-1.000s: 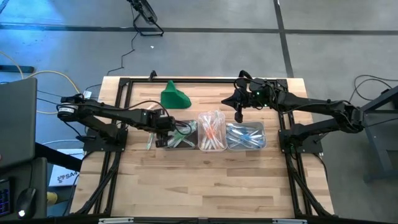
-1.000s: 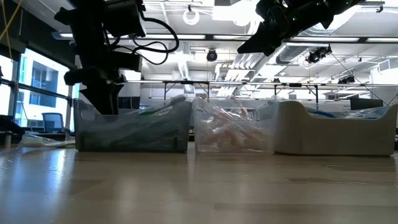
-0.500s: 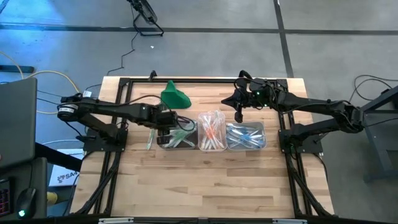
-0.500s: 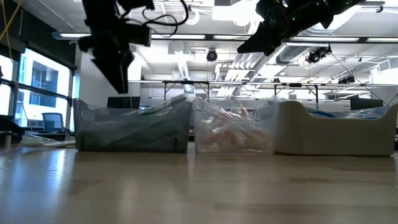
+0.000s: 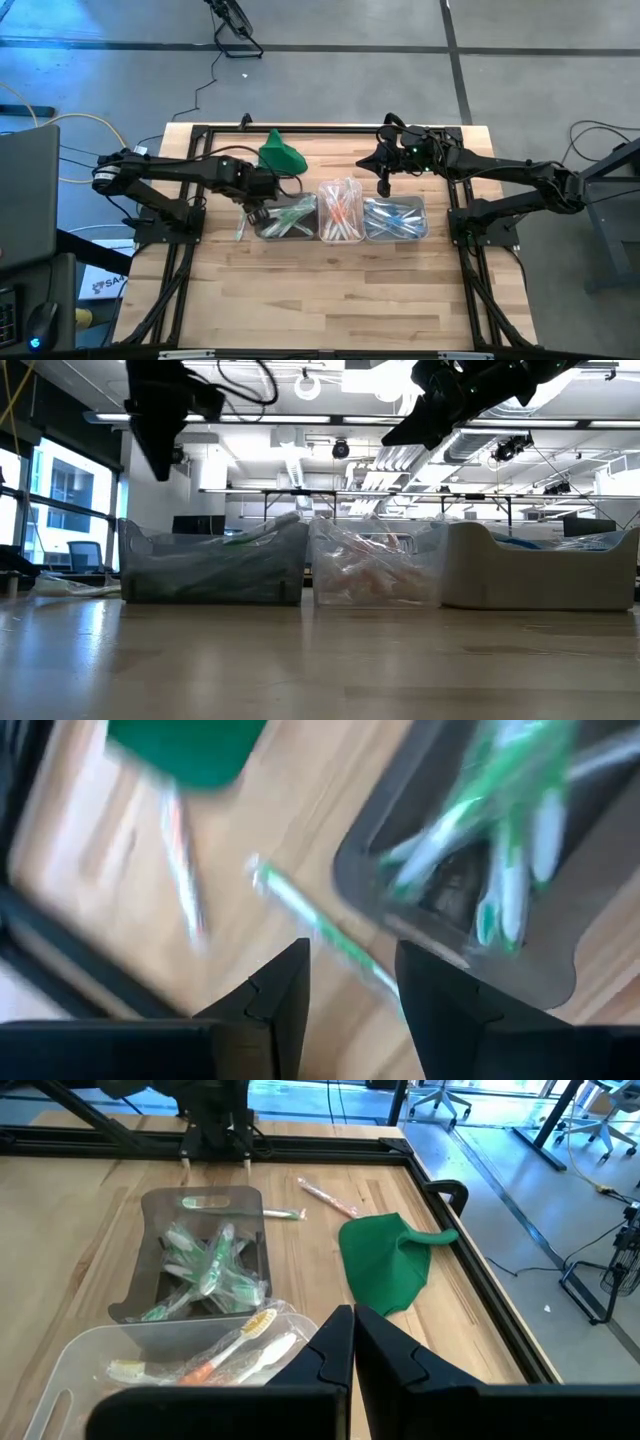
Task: Pick & Place Toothbrushes
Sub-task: Put the green toothbrush into the black bin
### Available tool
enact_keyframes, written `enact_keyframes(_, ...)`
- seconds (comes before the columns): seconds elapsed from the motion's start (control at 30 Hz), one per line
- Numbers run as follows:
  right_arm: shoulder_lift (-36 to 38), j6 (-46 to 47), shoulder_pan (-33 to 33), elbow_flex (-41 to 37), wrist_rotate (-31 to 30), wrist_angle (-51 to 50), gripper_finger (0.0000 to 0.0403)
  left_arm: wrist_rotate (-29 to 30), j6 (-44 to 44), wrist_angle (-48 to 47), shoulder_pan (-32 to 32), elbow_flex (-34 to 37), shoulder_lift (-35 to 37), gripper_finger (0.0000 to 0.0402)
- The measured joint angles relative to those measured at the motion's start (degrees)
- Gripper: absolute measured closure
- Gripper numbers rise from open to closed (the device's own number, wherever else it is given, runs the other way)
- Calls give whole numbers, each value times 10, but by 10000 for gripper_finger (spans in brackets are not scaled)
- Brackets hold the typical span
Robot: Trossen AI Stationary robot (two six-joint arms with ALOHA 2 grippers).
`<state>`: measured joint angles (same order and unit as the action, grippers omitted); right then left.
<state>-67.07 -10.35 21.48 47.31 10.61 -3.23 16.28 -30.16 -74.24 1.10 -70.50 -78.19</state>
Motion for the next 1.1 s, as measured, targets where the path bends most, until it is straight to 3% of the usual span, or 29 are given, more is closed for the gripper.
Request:
enact_keyframes(0.27, 0, 0, 0, 0, 0, 0, 398, -9, -318, -94, 0, 0, 0, 259)
enact_keyframes(0.57, 0, -4, 0, 0, 0, -11, 398, -21, -536, -112, 0, 29, 0, 259)
enact_keyframes(0.87, 0, -5, 0, 0, 0, -29, 398, -11, -544, -109, 0, 92, 0, 259)
enact_keyframes(1.1, 0, -5, 0, 0, 0, -27, 398, -17, -546, -67, 0, 102, 0, 259)
